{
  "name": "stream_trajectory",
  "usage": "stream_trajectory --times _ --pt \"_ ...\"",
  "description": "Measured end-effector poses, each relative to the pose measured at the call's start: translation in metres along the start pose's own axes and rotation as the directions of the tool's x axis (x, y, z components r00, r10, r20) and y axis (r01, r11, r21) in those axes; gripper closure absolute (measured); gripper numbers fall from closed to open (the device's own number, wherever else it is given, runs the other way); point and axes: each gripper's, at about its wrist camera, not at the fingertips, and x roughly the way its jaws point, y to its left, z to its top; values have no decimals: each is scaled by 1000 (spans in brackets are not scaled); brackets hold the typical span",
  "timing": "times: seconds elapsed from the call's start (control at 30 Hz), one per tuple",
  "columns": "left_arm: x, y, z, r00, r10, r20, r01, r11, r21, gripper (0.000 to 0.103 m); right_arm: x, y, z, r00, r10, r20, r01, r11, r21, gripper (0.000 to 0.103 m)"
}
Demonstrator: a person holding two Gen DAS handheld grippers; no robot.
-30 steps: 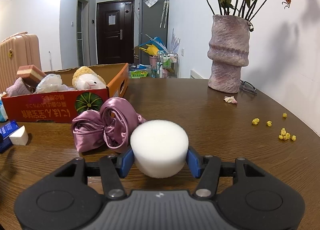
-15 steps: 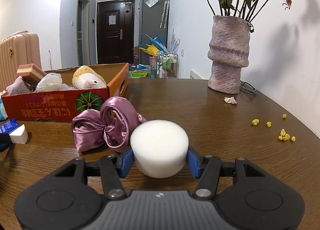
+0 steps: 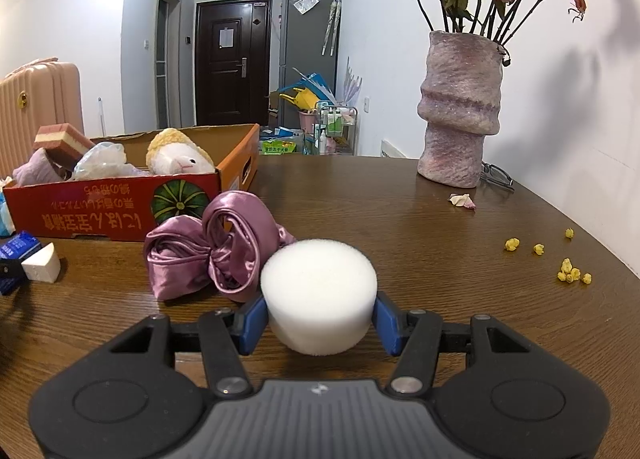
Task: Organize soft objects
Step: 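Close the left gripper on the blue handkerchief pack while the right gripper holds the foam cylinder, then lift and carry the foam cylinder and handkerchief pack over the box with both grippers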
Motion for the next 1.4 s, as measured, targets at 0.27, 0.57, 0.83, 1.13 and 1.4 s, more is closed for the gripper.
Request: stream_trajectory --times 0.27,0.57,0.83,1.13,1.4 --pt "-2 -3 -1 999 -32 5 32 999 13 49 -1 1 0 1000 3 4 -3 1000 -3 48" --pt "-13 -5 -1 998 -8 56 7 1000 24 50 -5 1 2 1000 3 31 -3 1000 -5 48" --pt "-27 -2 -1 993 30 117 -30 1000 -5 50 -12 0 3 996 -1 87 1 1000 1 48" --pt "-47 0 -1 982 67 177 -58 997 -53 50 -30 4 7 981 -3 193 1 1000 10 48" --pt "-63 -4 1 971 83 224 -65 994 -88 50 -41 19 10 967 17 254 -20 1000 8 48"
